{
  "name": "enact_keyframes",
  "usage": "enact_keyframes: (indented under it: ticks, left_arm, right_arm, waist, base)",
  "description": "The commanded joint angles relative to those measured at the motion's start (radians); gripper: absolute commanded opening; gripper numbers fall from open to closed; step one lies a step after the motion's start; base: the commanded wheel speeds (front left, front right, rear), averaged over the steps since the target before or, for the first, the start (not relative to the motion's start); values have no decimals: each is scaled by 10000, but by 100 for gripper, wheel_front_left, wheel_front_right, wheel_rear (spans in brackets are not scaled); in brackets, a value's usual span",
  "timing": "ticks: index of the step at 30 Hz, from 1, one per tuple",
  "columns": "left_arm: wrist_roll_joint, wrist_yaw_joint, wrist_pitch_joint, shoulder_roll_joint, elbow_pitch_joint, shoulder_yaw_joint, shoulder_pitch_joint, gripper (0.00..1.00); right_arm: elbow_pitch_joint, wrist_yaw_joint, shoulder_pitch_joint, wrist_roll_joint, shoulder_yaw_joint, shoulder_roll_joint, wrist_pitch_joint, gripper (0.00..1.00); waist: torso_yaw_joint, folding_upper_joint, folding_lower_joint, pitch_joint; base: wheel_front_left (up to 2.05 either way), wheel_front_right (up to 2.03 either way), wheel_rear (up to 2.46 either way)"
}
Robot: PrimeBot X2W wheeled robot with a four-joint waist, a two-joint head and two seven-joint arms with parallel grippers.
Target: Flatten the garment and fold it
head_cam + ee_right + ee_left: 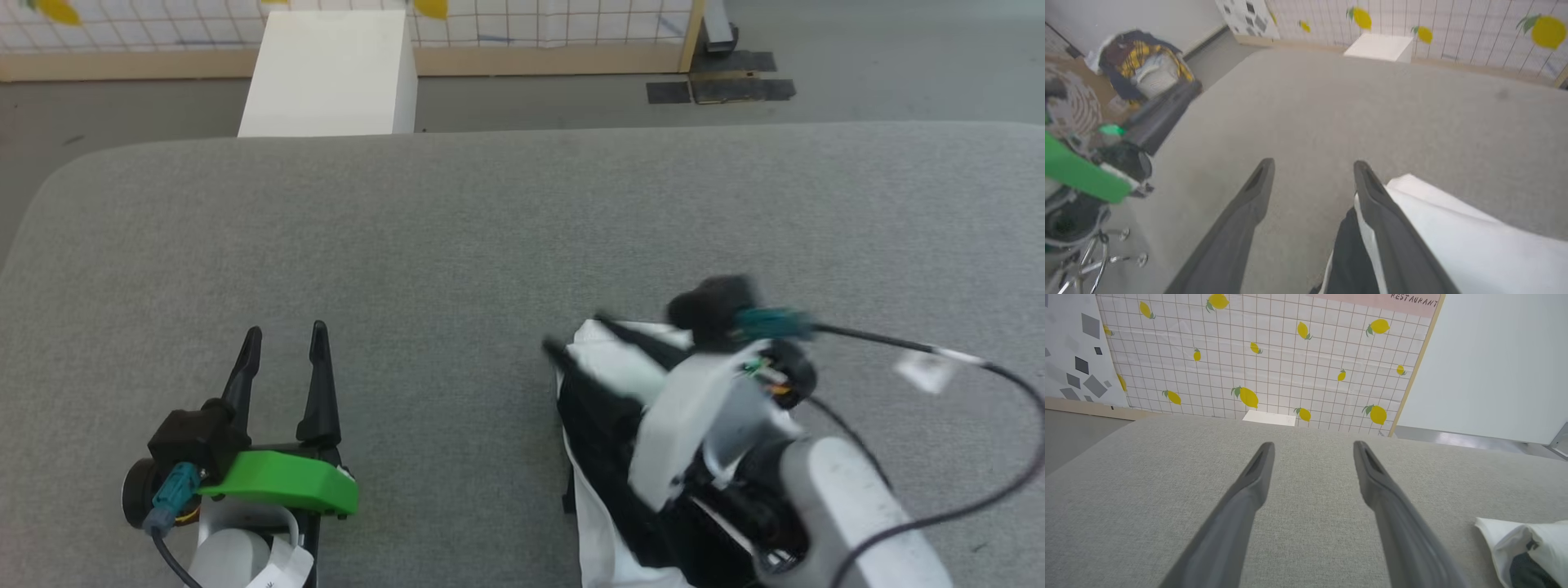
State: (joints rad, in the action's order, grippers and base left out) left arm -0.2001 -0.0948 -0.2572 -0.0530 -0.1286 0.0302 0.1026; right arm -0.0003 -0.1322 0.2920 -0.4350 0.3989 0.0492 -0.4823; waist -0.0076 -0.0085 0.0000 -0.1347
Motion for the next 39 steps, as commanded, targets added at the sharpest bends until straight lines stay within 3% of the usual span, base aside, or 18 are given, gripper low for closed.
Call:
enact_keyframes:
  ticks: [1, 7, 12, 17, 22, 28, 32, 39]
  left_arm:
    - [134, 19, -45, 28, 5, 31, -32, 100]
    - [111, 60, -45, 28, 33, 66, -224, 100]
    - [65, 107, -45, 28, 96, 71, -360, 100]
    - [40, 110, -45, 28, 128, 57, -432, 100]
    - [42, 87, -45, 28, 90, -6, -442, 100]
    - [50, 74, -45, 28, 63, -60, -410, 100]
    - [54, 83, -45, 28, 69, -48, -394, 100]
    - [56, 76, -45, 28, 82, -29, -284, 100]
  right_arm:
    - [-364, 15, 102, -140, -276, 11, 688, 100]
    - [-1343, 15, -649, 251, -2061, 11, 2722, 100]
    - [-1113, 15, -1794, 589, -4069, 11, 3522, 100]
    - [502, 15, -2383, -1468, -5198, 11, 3011, 100]
    - [2279, 15, -2303, -3961, -5339, 11, 1820, 100]
    - [3632, 15, -1880, -5314, -4960, 11, 575, 100]
    - [4299, 15, -1527, -5656, -4734, 11, -34, 100]
    - [5174, 15, -841, -4811, -4343, 11, -1040, 100]
  waist:
    - [-204, 83, 0, 187]
    - [-593, 83, 0, 525]
    - [-877, 83, 0, 702]
    - [-950, 83, 0, 752]
    - [-890, 83, 0, 743]
    - [-756, 83, 0, 649]
    - [-678, 83, 0, 587]
    - [-540, 83, 0, 426]
  base:
    - [0, 0, 0]
    - [0, 0, 0]
    - [0, 0, 0]
    - [0, 0, 0]
    - [0, 0, 0]
    - [0, 0, 0]
    - [0, 0, 0]
    - [0, 0, 0]
